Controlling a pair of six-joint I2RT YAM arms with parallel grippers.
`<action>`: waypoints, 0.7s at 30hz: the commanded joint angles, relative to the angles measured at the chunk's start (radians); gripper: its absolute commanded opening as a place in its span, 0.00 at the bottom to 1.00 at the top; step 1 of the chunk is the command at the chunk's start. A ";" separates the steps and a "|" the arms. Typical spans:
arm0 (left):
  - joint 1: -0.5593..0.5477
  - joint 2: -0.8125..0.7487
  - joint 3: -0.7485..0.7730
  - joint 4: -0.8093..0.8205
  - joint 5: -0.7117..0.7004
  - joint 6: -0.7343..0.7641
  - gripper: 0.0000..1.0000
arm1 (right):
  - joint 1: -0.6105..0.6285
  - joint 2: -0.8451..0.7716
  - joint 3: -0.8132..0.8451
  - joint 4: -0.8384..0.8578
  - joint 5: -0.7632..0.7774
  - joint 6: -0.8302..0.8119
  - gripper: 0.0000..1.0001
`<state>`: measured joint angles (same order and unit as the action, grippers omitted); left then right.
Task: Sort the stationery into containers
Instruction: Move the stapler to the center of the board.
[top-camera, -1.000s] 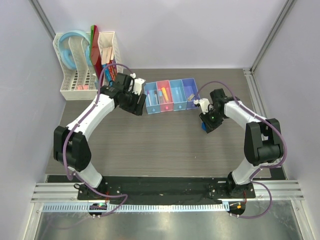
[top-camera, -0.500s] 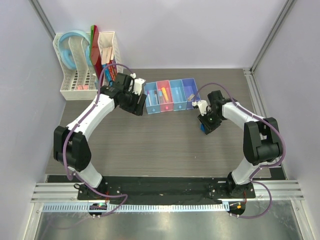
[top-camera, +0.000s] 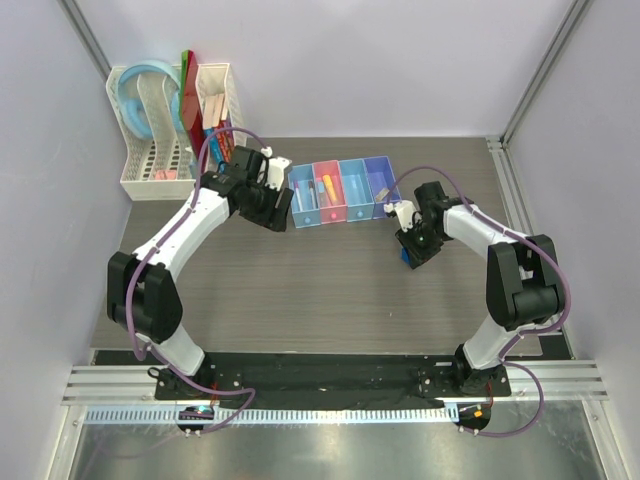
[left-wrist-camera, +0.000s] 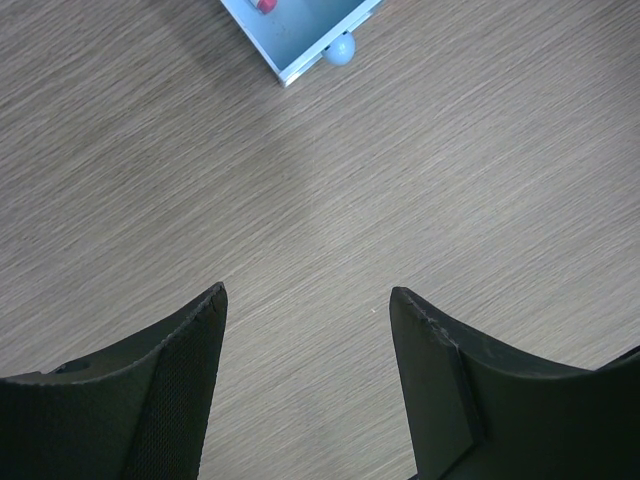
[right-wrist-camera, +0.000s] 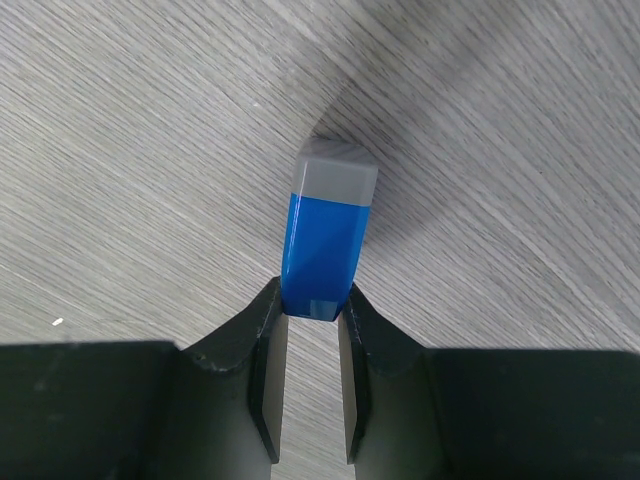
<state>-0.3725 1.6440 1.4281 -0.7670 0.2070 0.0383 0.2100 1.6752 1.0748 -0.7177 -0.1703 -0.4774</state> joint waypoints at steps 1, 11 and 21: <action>0.004 -0.023 -0.001 0.026 0.031 0.005 0.67 | 0.011 -0.028 0.007 0.018 0.011 0.014 0.28; 0.006 -0.023 -0.003 0.026 0.034 0.003 0.67 | 0.014 -0.042 0.010 0.017 0.015 0.019 0.31; 0.007 -0.018 -0.003 0.026 0.048 -0.005 0.67 | 0.019 -0.065 0.030 0.009 0.018 0.026 0.31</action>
<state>-0.3706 1.6440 1.4277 -0.7666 0.2295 0.0353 0.2218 1.6634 1.0748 -0.7155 -0.1581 -0.4656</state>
